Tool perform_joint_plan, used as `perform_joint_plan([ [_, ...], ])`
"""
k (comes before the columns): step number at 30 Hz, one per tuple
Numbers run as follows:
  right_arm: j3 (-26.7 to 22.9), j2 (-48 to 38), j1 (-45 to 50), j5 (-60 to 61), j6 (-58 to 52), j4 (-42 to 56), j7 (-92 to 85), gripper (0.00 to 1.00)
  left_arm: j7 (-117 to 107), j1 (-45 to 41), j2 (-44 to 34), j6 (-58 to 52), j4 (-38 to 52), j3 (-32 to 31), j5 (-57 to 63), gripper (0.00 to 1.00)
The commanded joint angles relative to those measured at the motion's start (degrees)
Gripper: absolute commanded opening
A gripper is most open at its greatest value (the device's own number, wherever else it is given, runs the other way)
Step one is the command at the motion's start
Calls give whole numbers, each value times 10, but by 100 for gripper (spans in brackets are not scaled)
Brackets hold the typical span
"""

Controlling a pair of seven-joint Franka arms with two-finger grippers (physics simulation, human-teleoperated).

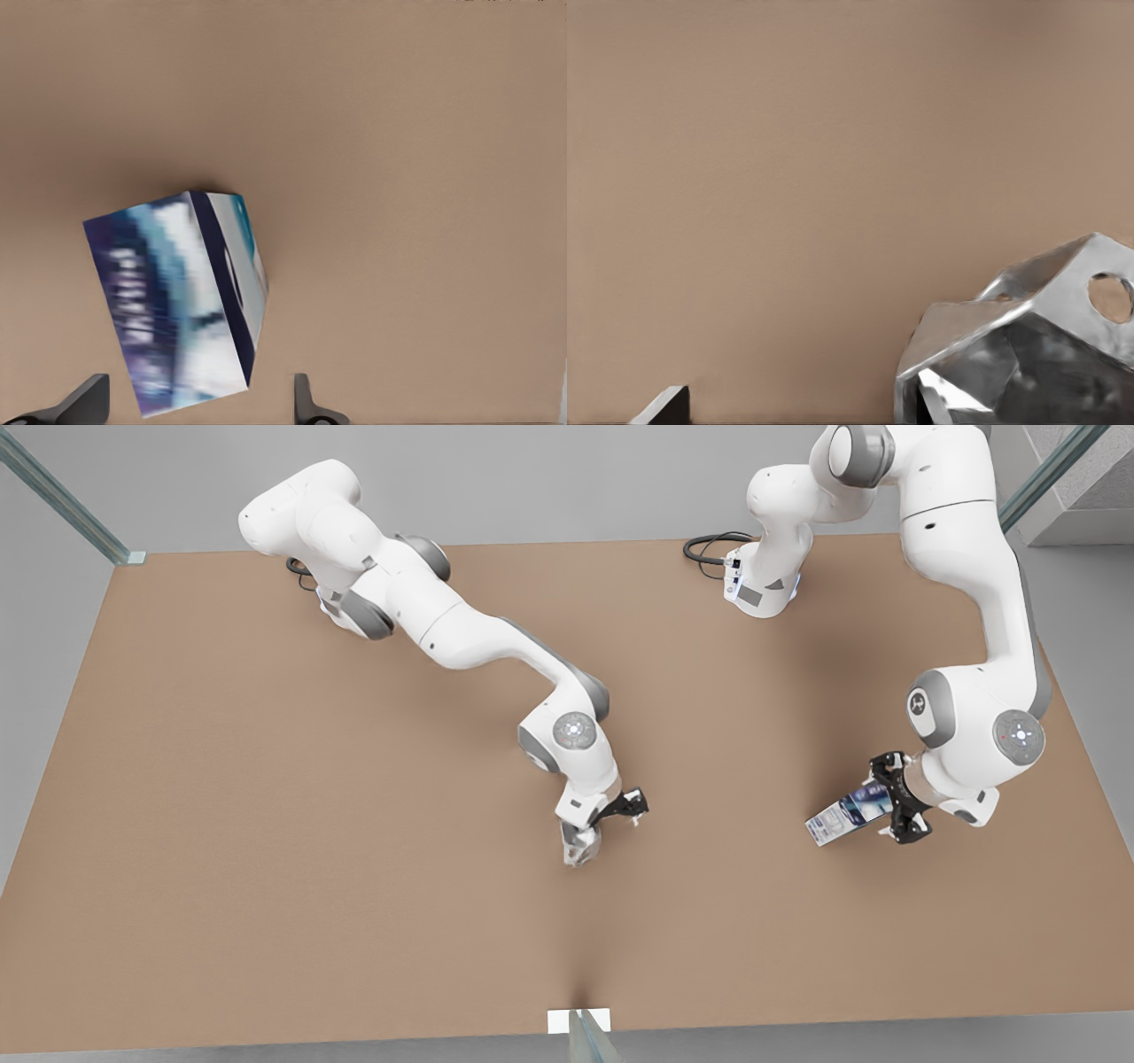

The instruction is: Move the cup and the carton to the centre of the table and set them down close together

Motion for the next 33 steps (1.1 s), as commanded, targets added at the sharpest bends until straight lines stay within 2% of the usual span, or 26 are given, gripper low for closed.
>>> perform_joint_plan([
  [1, 5, -1, 0, 0, -1, 0, 1, 100, 0, 9, 0, 0, 0, 0, 1, 100],
  [9, 5, -3, 5, 0, 7, 1, 11, 100, 18, 19, -1, -15, -7, 12, 6, 100],
  [13, 2, 2, 4, -1, 52, -3, 11, 100, 28, 24, -1, -12, -16, 13, 6, 100],
  [21, 5, -8, -1, 0, 49, -3, 11, 100, 45, 25, -2, -20, -17, 30, 28, 100],
  [23, 21, -48, -18, 1, 41, -26, 10, 100, 46, 25, -4, -25, -17, 30, 29, 100],
  [25, 37, -104, -47, -1, 41, -94, 4, 100, 39, 25, -7, -26, -24, 29, 22, 100],
  [27, 53, -200, -99, -3, 44, -229, -3, 100, 42, 25, -6, -27, -29, 29, 16, 100],
  [29, 92, -308, -180, -5, 40, -372, -31, 100, 43, 25, -5, -30, -32, 28, 16, 100],
  [33, 88, -451, -310, -1, -178, -461, -186, 100, 43, 25, 1, -28, -32, 28, 16, 100],
])
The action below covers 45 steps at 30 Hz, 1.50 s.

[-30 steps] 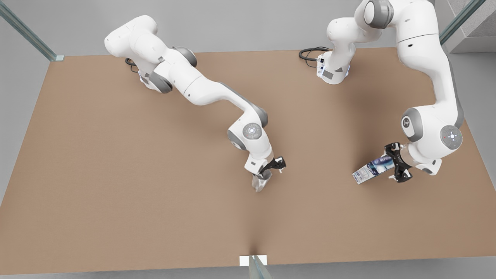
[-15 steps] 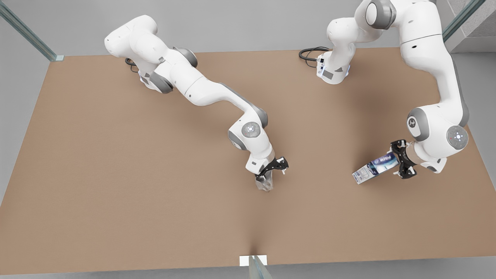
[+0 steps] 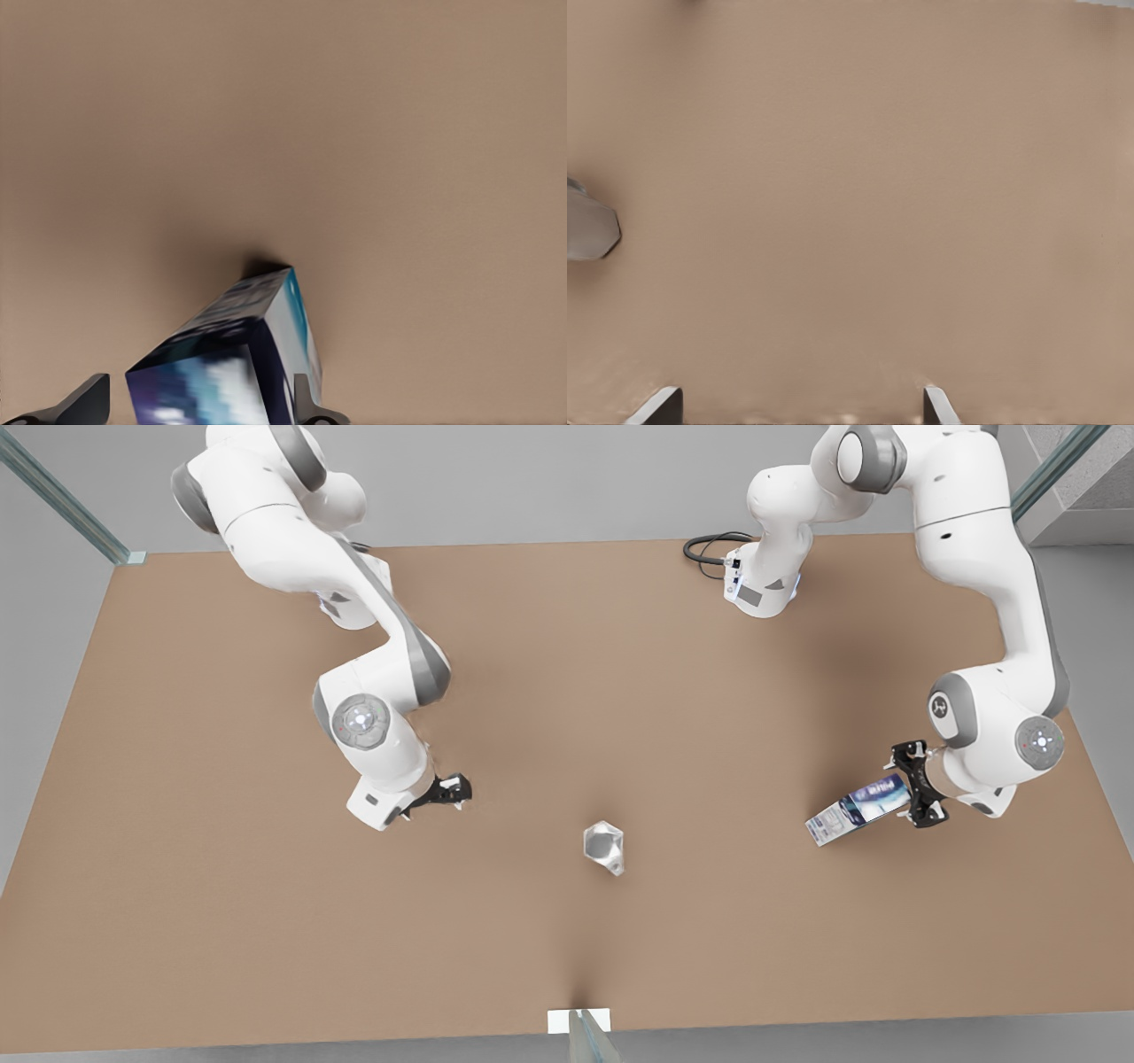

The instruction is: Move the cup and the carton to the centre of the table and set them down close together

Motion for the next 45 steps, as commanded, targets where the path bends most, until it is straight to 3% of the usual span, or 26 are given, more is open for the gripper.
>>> perform_joint_plan([
  [1, -3, -12, -8, 0, -20, 0, -7, 100, 0, 0, 1, 2, 0, 0, -1, 100],
  [2, -26, -40, -24, 10, -59, 1, -52, 100, 0, 0, 1, 4, 0, 0, -1, 100],
  [4, -127, -81, -28, 53, -124, 2, -147, 100, 1, 0, 2, 5, -5, 0, -1, 100],
  [6, -200, -105, -41, 61, -167, -9, -206, 100, 0, -1, 6, 7, -9, -1, -1, 67],
  [8, -241, -110, -41, 83, -160, -27, -206, 100, 0, -1, 6, 8, -8, -1, -1, 61],
  [15, -241, -100, -34, 81, -161, -17, -195, 100, 30, -4, -9, 5, 0, -3, -43, 62],
  [19, -239, -100, -34, 81, -160, -16, -195, 100, 119, -73, -36, -27, 0, -6, -52, 63],
  [23, -239, -99, -34, 83, -161, -16, -196, 100, 125, -261, -72, -71, -1, -6, -83, 63],
  [26, -239, -99, -35, 83, -160, -16, -196, 100, 109, -379, -54, -23, 0, -22, -102, 63],
  [27, -240, -99, -35, 82, -161, -16, -196, 100, 110, -381, -48, -6, 0, -46, -97, 63],
  [37, -239, -98, -38, 83, -161, -13, -197, 100, 119, -381, -8, 34, -7, -47, -97, 66],
  [39, -239, -98, -37, 83, -161, -13, -197, 100, 119, -381, -2, 34, -7, -47, -97, 68],
  [41, -239, -98, -37, 83, -161, -13, -197, 100, 119, -381, -1, 35, -7, -47, -96, 81],
  [44, -239, -98, -37, 83, -162, -13, -197, 100, 116, -381, 2, 39, -7, -47, -96, 91],
  [45, -239, -98, -38, 83, -163, -13, -197, 100, 116, -381, 2, 39, -7, -47, -96, 100],
])
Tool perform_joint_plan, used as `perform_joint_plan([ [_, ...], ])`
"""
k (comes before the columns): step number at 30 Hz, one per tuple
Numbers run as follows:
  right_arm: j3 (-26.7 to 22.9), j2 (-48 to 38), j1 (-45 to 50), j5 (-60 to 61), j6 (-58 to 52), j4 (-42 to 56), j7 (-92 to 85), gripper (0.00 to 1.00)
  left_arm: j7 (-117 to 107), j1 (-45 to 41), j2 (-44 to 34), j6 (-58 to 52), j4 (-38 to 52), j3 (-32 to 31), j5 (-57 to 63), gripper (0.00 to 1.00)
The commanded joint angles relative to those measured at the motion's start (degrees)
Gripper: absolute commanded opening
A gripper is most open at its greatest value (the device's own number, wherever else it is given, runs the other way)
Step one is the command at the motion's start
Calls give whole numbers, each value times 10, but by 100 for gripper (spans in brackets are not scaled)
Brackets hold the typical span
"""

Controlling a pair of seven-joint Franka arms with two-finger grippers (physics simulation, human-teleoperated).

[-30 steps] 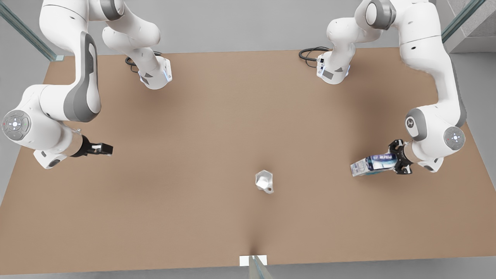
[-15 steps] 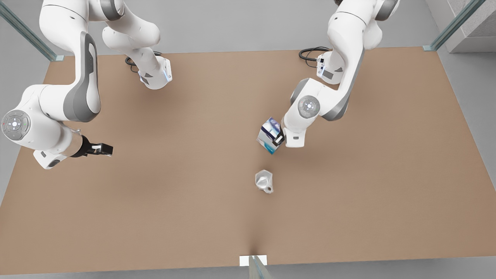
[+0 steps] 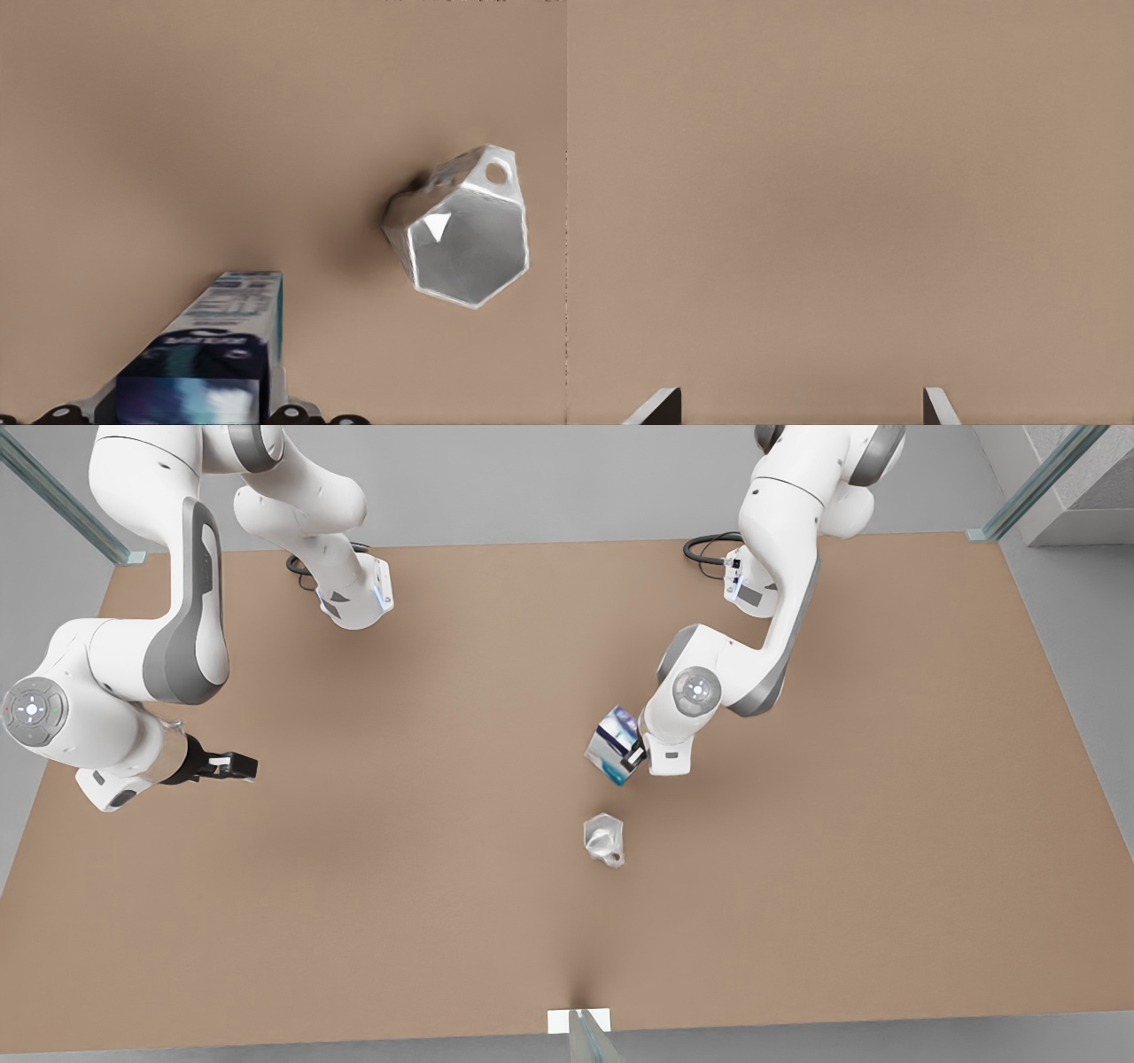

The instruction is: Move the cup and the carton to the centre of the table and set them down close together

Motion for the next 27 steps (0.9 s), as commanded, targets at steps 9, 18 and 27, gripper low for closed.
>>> perform_joint_plan([
  [9, 0, 1, -1, -2, -4, 11, -10, 100, -4, 1, -6, -25, 1, 4, 0, 100],
  [18, 49, -27, -54, -11, -4, -20, -28, 100, 386, 83, -50, -185, 53, 63, 85, 100],
  [27, 47, -39, -56, -27, -49, 15, -37, 100, 730, 188, -117, -267, 135, 21, 141, 100],
])
